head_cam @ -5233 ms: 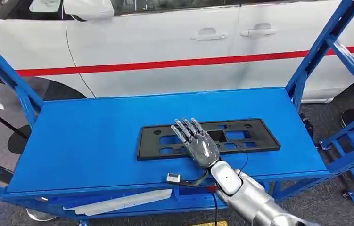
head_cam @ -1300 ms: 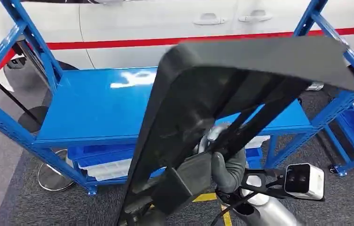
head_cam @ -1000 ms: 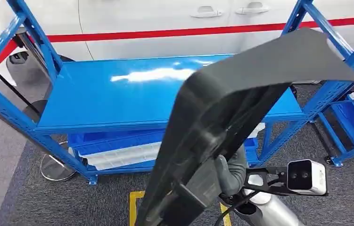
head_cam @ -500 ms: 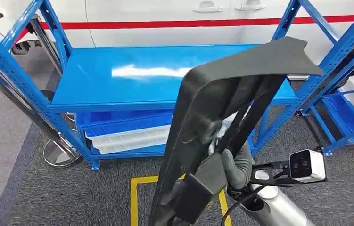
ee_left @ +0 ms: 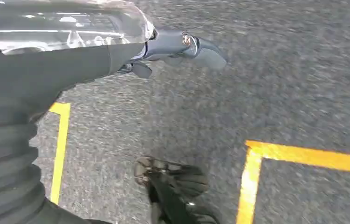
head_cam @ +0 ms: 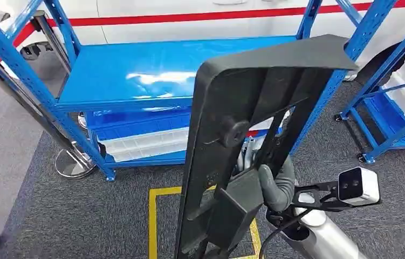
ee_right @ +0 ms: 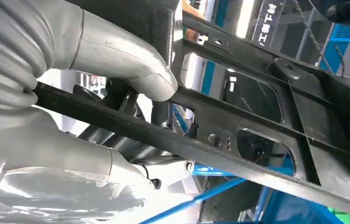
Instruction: Take the parts from the cabinet and place them on the table.
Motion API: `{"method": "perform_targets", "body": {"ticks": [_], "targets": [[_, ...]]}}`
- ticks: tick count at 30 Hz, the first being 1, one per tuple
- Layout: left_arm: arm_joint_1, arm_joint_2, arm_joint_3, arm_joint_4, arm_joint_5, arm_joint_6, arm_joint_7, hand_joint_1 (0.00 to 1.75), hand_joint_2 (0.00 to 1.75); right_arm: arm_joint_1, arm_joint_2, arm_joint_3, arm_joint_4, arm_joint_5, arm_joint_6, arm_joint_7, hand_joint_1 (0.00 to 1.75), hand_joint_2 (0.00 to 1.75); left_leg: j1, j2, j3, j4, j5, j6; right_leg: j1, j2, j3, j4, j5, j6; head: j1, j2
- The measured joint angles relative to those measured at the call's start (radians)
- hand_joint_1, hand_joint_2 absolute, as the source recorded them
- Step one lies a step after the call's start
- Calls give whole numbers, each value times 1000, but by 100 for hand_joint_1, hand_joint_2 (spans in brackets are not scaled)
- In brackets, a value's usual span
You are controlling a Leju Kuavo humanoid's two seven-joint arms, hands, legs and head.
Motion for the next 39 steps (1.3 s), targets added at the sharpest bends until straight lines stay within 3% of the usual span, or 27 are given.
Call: {"method": "perform_targets", "body": {"ticks": [1,3,4,6,7,8,9,11,12,13,14,15,16,17,18,22,23,25,27,28,29,31,32,34,37,38,39], "targets": [[-1,1,0,0,0,0,0,0,175,0,-1,-3,-1,0,0,0,175,175,-1,0,61,-75,16,8,2,1,-14,2,11,2,0,0],[-4,6,0,-1,0,1,0,0,175,0,-2,-10,-8,0,0,0,175,175,-9,0,199,-267,-47,22,7,0,-26,8,29,11,0,0],[-4,6,0,-1,0,2,1,0,175,-1,-3,-11,-9,-1,0,0,175,175,-10,1,194,-278,-51,21,5,-3,-26,5,42,17,0,0],[-3,7,0,-1,1,4,3,0,175,-1,-6,-12,-8,-9,1,2,175,175,-17,0,182,-277,-36,32,-2,-6,-29,-1,64,29,0,0],[0,5,0,0,2,5,3,0,175,-3,-11,-13,-8,-15,4,3,175,175,-7,4,174,-284,-17,39,3,-4,-34,-1,67,37,0,0],[-1,4,0,0,3,6,4,0,175,-6,-13,-15,-7,-24,10,5,175,175,-6,8,160,-284,-3,46,-4,3,-48,17,26,41,0,0],[-1,4,0,0,4,6,4,0,175,-14,-15,-15,-6,-31,13,10,175,175,-6,10,143,-284,10,54,-7,3,-65,68,-46,44,0,0],[-1,4,0,0,4,8,3,0,175,-30,-16,-15,-3,-43,12,22,175,175,-7,11,112,-283,38,54,-13,3,-101,223,-163,54,0,0],[-1,4,0,0,4,8,3,0,175,-38,-16,-15,-1,-47,10,29,175,175,-7,11,93,-280,51,53,-15,3,-109,287,-181,59,0,0],[-1,4,0,0,5,8,3,0,175,-46,-16,-15,2,-50,6,37,175,175,-6,11,74,-276,63,50,-18,3,-104,321,-166,62,0,0],[0,3,0,0,6,9,3,0,175,-56,-15,-13,6,-52,2,43,175,175,-5,11,53,-270,74,47,-21,2,-79,314,-127,64,0,0],[0,2,0,0,7,11,4,0,175,-65,-11,-10,8,-52,-2,47,175,175,-4,10,33,-263,83,44,-24,2,-29,265,-87,65,0,0],[0,0,0,0,10,13,6,0,175,-70,-7,-8,11,-52,-4,49,175,175,-3,10,17,-256,90,39,-25,2,31,189,-68,64,0,0],[0,-1,0,0,11,15,9,0,175,-76,-4,-8,12,-52,-5,53,175,175,-2,9,6,-246,97,34,-26,3,101,93,-90,62,0,0],[0,-1,0,0,12,15,9,0,175,-83,1,-7,12,-52,-5,55,175,175,-6,7,-6,-242,102,28,-19,4,148,17,-131,58,0,0],[5,-2,2,0,13,17,10,0,175,-100,20,-4,20,-47,-14,58,175,175,-4,5,-16,-250,140,3,-16,6,123,6,-109,23,0,0],[7,-1,2,0,13,15,10,0,175,-105,26,-4,22,-45,-21,58,175,175,2,2,-22,-240,125,0,-19,-2,118,3,-98,14,0,0],[12,-1,2,0,10,11,10,0,175,-110,39,-3,24,-40,-31,60,175,175,1,1,-54,-153,13,-8,-17,1,94,3,-77,5,0,0],[11,-1,2,0,8,8,11,0,175,-109,47,-3,24,-30,-40,60,175,175,2,2,-84,-13,-87,-13,-13,-2,68,3,-56,-2,-1,0],[11,0,2,0,9,11,22,0,175,-104,47,-3,24,-18,-36,58,175,175,2,2,-90,48,-103,-15,-11,-3,51,4,-44,-1,0,0],[12,3,3,0,11,18,41,0,175,-94,48,-3,24,-4,-30,53,175,175,2,2,-74,58,-85,-16,-10,-4,36,5,-33,0,0,0],[16,9,9,-1,13,29,70,0,175,-77,52,-3,22,14,-18,47,175,175,2,2,-3,-17,-24,-14,-11,-4,11,8,-16,4,0,0],[17,12,13,-1,15,38,89,0,175,-77,52,-3,22,16,-17,45,175,175,2,1,71,-117,4,-9,-11,-2,-5,10,-5,7,0,0],[17,19,21,-7,17,60,129,0,175,-85,52,-3,22,17,-10,42,175,175,-5,-1,169,-267,-25,4,-6,-1,-20,17,11,18,0,0],[24,21,28,-8,17,76,154,0,175,-111,44,-5,38,-11,-6,35,175,175,-10,-2,150,-269,-18,17,-11,-2,-23,6,36,37,0,0],[28,21,30,-8,17,80,157,0,175,-118,36,-7,43,-18,-5,34,175,175,-3,-1,149,-277,-8,29,-6,-1,-26,5,39,45,0,0],[29,21,33,-8,17,84,159,0,175,-122,26,-9,50,-26,-6,31,175,175,-1,4,148,-278,1,36,-13,3,-33,22,13,49,0,0]]}}
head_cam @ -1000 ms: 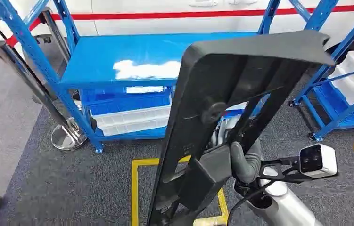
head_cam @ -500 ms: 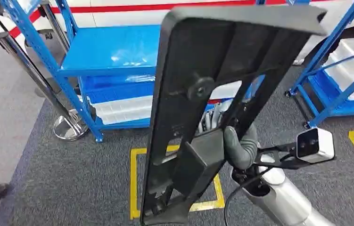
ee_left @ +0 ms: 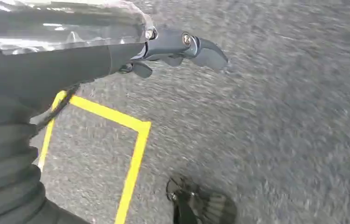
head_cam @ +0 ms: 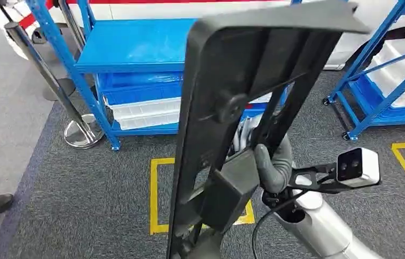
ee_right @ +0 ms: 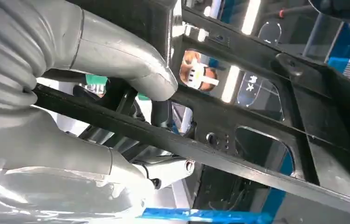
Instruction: Take the parts from the cabinet and place them on the table.
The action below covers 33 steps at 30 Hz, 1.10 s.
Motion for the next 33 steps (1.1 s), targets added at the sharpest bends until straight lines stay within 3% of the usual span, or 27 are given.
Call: {"method": "perform_targets", "body": {"ticks": [1,2,3,4,5,6,8,9,10,13,14,15,17,18,19,20,21,22,23,24,25,26,28,29,30,31,33], "targets": [[0,0,2,0,0,2,1,0,175,-3,-5,-1,3,-4,-4,-3,175,175,0,1,-9,0,6,8,0,0,-14,38,-44,2,0,0],[0,0,5,0,0,2,3,0,175,-4,-10,-1,7,-5,-8,-7,175,175,0,1,-20,1,16,14,-2,0,-44,128,-114,5,0,0],[0,0,7,0,0,3,3,0,175,-4,-13,0,11,-5,-16,-11,175,175,-1,1,-30,2,23,14,-2,0,-70,207,-155,8,0,0],[1,0,9,0,0,3,3,0,175,-4,-16,0,13,-5,-23,-14,175,175,-2,1,-40,4,29,14,-2,0,-89,272,-173,11,0,0],[1,0,10,0,0,2,2,0,175,-4,-21,1,15,-5,-35,-17,175,175,-2,1,-49,6,34,13,-3,0,-89,299,-167,11,0,0],[2,0,11,0,0,2,2,0,175,-4,-29,1,16,-8,-45,-19,175,175,-2,1,-57,10,37,11,-3,0,-63,272,-144,11,0,0],[4,0,12,0,0,1,2,0,175,-7,-44,1,16,-16,-58,-22,175,175,-2,0,-64,17,39,9,-2,0,49,111,-82,4,0,0],[4,0,12,0,0,1,2,0,175,-12,-53,1,16,-20,-61,-23,175,175,-3,1,-64,20,38,7,0,0,105,13,-77,-5,0,0],[3,0,13,0,0,0,1,0,175,-15,-59,1,17,-23,-68,-24,175,175,-6,2,-72,21,41,1,9,-1,126,-9,-96,-9,0,0],[2,0,19,0,10,-2,-5,0,175,-10,-103,1,17,-35,-69,-50,175,175,-4,3,-72,18,50,-13,13,0,117,-16,-87,-17,0,0],[3,1,24,-1,23,0,-7,0,175,-7,-115,1,17,-41,-64,-58,175,175,-10,4,-69,17,50,-19,4,2,119,-29,-81,-27,0,0],[3,2,30,-2,33,2,-12,0,175,-1,-117,1,17,-42,-55,-64,175,175,-6,3,-75,27,33,-23,-2,0,124,-37,-75,-34,0,0],[6,1,46,-2,51,8,-21,0,175,13,-121,0,19,-24,-29,-84,175,175,-3,1,-121,135,-41,-29,-3,6,119,-39,-70,-41,0,0],[7,1,55,-2,61,21,-31,0,175,35,-112,0,19,4,-13,-88,175,175,-2,1,-168,245,-92,-32,-2,10,117,-38,-69,-42,0,0],[8,1,63,-3,68,31,-40,0,175,53,-101,0,19,32,-3,-87,175,175,-1,1,-200,320,-117,-35,-1,15,115,-37,-69,-43,0,0],[10,1,69,-4,75,38,-48,0,175,70,-87,0,19,58,5,-84,175,175,-1,1,-213,355,-117,-36,-1,21,113,-34,-68,-43,0,0],[11,1,77,-5,77,42,-53,0,175,87,-70,1,18,78,10,-79,175,175,0,1,-199,332,-86,-36,-1,28,112,-31,-68,-43,0,0],[11,1,84,-7,77,45,-56,0,175,96,-60,1,13,85,9,-76,175,175,1,0,-167,272,-46,-36,-1,36,111,-27,-69,-42,0,0],[11,1,88,-9,77,50,-58,0,175,100,-49,1,9,88,6,-72,175,175,2,-7,-120,178,2,-34,-2,47,110,-24,-69,-40,0,0],[11,1,90,-10,76,56,-60,0,175,102,-40,0,5,92,7,-71,175,175,4,-31,-74,87,37,-31,-2,56,109,-20,-70,-37,0,0],[11,1,93,-12,73,61,-60,0,175,107,-30,0,1,98,11,-70,175,175,8,-79,-44,45,22,-26,-1,62,102,-17,-70,-31,0,0],[14,0,93,-12,66,66,-60,0,175,111,-25,-2,-1,109,21,-67,175,175,8,-82,-46,35,26,-28,0,73,96,-14,-65,-23,0,0],[14,0,93,-12,56,69,-53,0,175,129,-11,-6,-9,136,40,-69,175,175,5,-63,-51,31,20,-24,0,93,87,-14,-56,-9,0,0],[14,1,93,-13,55,69,-49,0,175,134,-6,-9,-11,143,46,-71,175,175,7,-53,-51,27,24,-18,0,101,84,-13,-53,-3,0,0],[12,0,93,-13,52,69,-40,0,175,139,-6,-12,-12,147,58,-76,175,175,12,-36,-51,21,31,-7,-4,81,78,0,-64,1,0,0],[12,0,93,-13,48,69,-33,0,175,139,0,-16,-13,148,64,-81,175,175,11,-28,-53,21,33,-2,0,42,63,32,-92,5,0,0],[15,1,93,-14,41,69,-20,0,175,140,12,-27,-13,145,63,-86,175,175,6,-4,-60,21,35,7,-2,14,-6,182,-176,11,0,0]]}}
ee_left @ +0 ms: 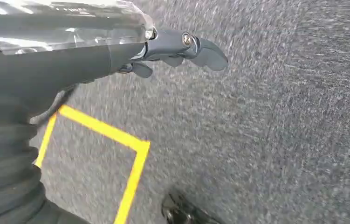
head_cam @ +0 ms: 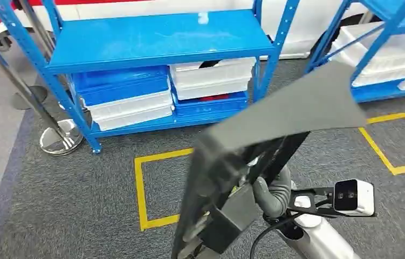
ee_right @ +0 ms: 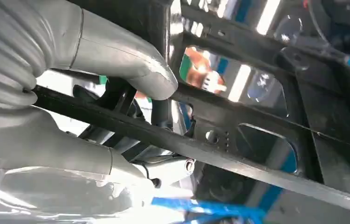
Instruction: Take the parts from the cabinet and place them on the table.
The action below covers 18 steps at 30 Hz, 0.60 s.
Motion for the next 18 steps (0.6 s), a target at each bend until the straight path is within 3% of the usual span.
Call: {"method": "perform_targets", "body": {"ticks": [1,2,3,4,5,6,7,8,11,12,13,14,15,16,17,18], "targets": [[2,1,0,0,-8,-1,7,0,175,2,5,-9,0,-6,-8,1,175,175,-3,15,-4,1,1,2,-1,-5,-40,90,-35,2,0,0],[3,2,0,0,-11,-2,13,0,175,4,5,-16,-1,-13,-13,5,175,175,-4,26,-7,2,2,2,-1,-7,-55,129,-41,3,0,0],[2,4,0,0,-16,-3,19,0,175,5,5,-25,-3,-20,-18,12,175,175,-5,37,-8,3,3,2,-1,-9,-45,118,-24,2,0,0],[0,5,0,0,-19,-3,23,0,175,5,5,-32,-8,-26,-24,21,175,175,-6,47,-8,4,3,2,0,-11,-11,67,8,0,0,0],[-3,5,0,0,-21,-4,26,0,175,4,5,-40,-15,-30,-25,26,175,175,-8,58,-8,6,2,1,2,-20,44,-28,51,-6,0,0],[-6,6,-1,0,-22,-6,27,0,175,2,5,-46,-20,-32,-26,27,175,175,-9,65,-6,6,2,0,5,-41,100,-124,86,-14,0,0],[-8,6,-1,0,-25,-10,30,0,175,-2,5,-52,-25,-34,-26,29,175,175,-14,73,-6,7,1,-2,16,-89,131,-189,75,-23,0,0],[-8,7,-1,0,-27,-15,31,0,175,-5,5,-56,-27,-34,-26,32,175,175,-18,80,-9,9,2,-10,22,-83,127,-192,82,-34,0,0],[-12,9,-6,0,-40,-23,27,0,175,29,14,-67,-49,14,-37,20,175,175,-18,106,-3,3,6,-22,24,-54,118,-195,87,-45,0,0],[-12,9,-7,0,-41,-24,26,0,175,38,14,-70,-54,29,-40,18,175,175,-22,112,-6,6,0,-28,12,-45,125,-206,95,-55,0,0],[-11,9,-9,0,-45,-24,23,0,175,49,24,-71,-65,46,-42,14,175,175,-15,60,-15,33,-26,-35,9,-37,122,-211,101,-60,0,0],[-10,7,-9,0,-46,-24,22,0,175,53,33,-70,-70,51,-43,13,175,175,-12,33,-35,83,-62,-36,9,-30,119,-210,105,-66,0,0],[-7,6,-9,0,-48,-26,21,0,175,60,42,-71,-75,57,-45,12,175,175,-9,15,-76,179,-113,-39,9,-17,115,-210,107,-69,0,0],[-6,6,-10,0,-50,-32,19,0,175,69,47,-71,-79,66,-47,11,175,175,-8,8,-114,265,-148,-42,10,-5,112,-209,108,-70,0,0],[-4,6,-10,0,-53,-35,18,0,175,79,47,-71,-81,71,-47,11,175,175,-8,7,-139,322,-160,-45,11,8,109,-208,110,-70,0,0],[-4,7,-11,0,-59,-38,16,0,175,87,48,-72,-84,79,-51,10,175,175,-7,7,-143,332,-155,-45,11,19,108,-206,111,-68,0,0]]}}
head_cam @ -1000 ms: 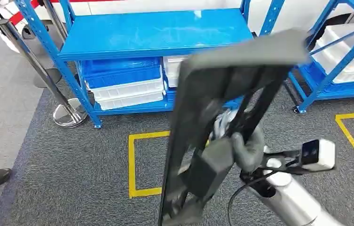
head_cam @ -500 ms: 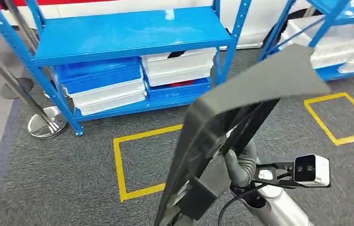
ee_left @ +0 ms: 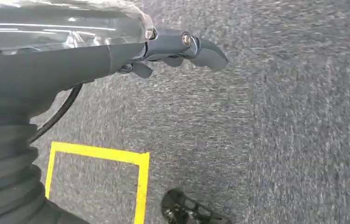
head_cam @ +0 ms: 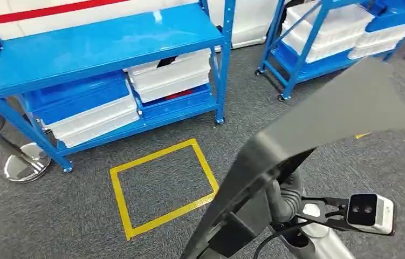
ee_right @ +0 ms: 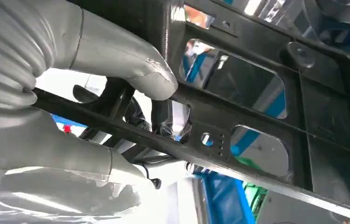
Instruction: Take the parts from the cabinet and place them on the table.
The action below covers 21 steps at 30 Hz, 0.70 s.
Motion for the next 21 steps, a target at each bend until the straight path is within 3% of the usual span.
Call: {"method": "perform_targets", "body": {"ticks": [1,3,4,5,7,8,9,10,11,12,13,15,16,17,18,19,20,21], "targets": [[-1,0,-1,0,-2,-3,0,0,175,7,0,-1,-3,6,-5,-4,175,175,1,0,17,-34,29,0,0,13,-1,3,1,1,0,0],[-3,1,-6,0,-8,-9,1,0,175,23,0,-8,-16,21,-12,-14,175,175,6,-10,93,-188,115,0,-2,36,-1,10,-1,6,0,0],[-3,1,-7,0,-8,-8,4,0,175,31,0,-11,-20,22,-10,-15,175,175,12,-58,139,-291,150,2,-3,48,-4,18,-3,11,0,0],[-5,0,-7,0,-5,-6,11,0,175,34,0,-11,-22,22,-3,-15,175,175,13,-98,148,-310,131,1,3,57,-13,26,-5,18,0,0],[-5,-3,-7,0,5,4,19,0,175,38,3,-11,-25,22,10,-14,175,175,11,-79,142,-309,132,7,-2,80,-27,29,3,33,0,0],[-6,-6,-7,0,8,9,20,0,175,40,5,-11,-27,23,11,-11,175,175,5,-68,143,-309,135,15,-8,92,-30,25,8,41,0,0],[-8,-13,-7,0,10,12,19,0,175,42,7,-10,-29,24,11,-7,175,175,11,-55,145,-319,143,26,-7,105,-35,24,12,50,0,0],[-12,-18,-7,0,8,13,18,0,175,47,10,-11,-33,32,8,0,175,175,12,-39,145,-325,150,34,-8,65,-39,41,-1,51,0,0],[-11,-20,-7,0,7,14,17,0,175,46,13,-10,-36,38,5,5,175,175,12,-30,144,-327,151,40,-5,19,-59,81,-33,55,0,0],[-10,-23,-7,0,1,14,17,0,175,47,17,-9,-38,46,3,9,175,175,11,-17,142,-327,152,40,-6,-6,-93,155,-76,60,0,0],[-7,-26,-7,1,0,12,19,0,175,52,19,-8,-38,51,0,12,175,175,9,-2,141,-327,152,40,-9,-20,-137,249,-119,64,0,0],[-6,-27,-7,1,-2,10,23,0,175,60,25,-7,-38,55,-5,16,175,175,9,24,139,-326,151,40,-12,-27,-175,333,-137,68,0,0],[-7,-31,-7,1,-3,9,23,0,175,62,25,-6,-38,55,-6,16,175,175,9,36,139,-326,151,39,-12,-30,-161,309,-116,68,0,0],[-9,-32,-7,1,-3,8,23,0,175,63,26,-6,-38,55,-6,16,175,175,9,46,140,-326,150,38,-12,-35,-126,247,-81,66,0,0],[-10,-35,-7,1,-4,8,24,0,175,63,26,-6,-40,56,-6,17,175,175,9,56,142,-326,149,36,-11,-44,-73,152,-40,62,0,0],[-12,-37,-7,2,-4,8,24,0,175,63,26,-7,-42,56,-6,17,175,175,8,65,145,-326,147,33,-6,-74,-17,56,-8,54,0,0],[-12,-38,-7,2,-4,8,24,0,175,62,28,-7,-43,56,-6,17,175,175,2,73,147,-325,144,27,6,-109,-1,18,-24,42,0,0],[-12,-39,-8,2,-4,8,24,0,175,62,32,-6,-43,56,-6,17,175,175,1,78,147,-325,143,20,8,-93,-4,17,-16,35,0,0]]}}
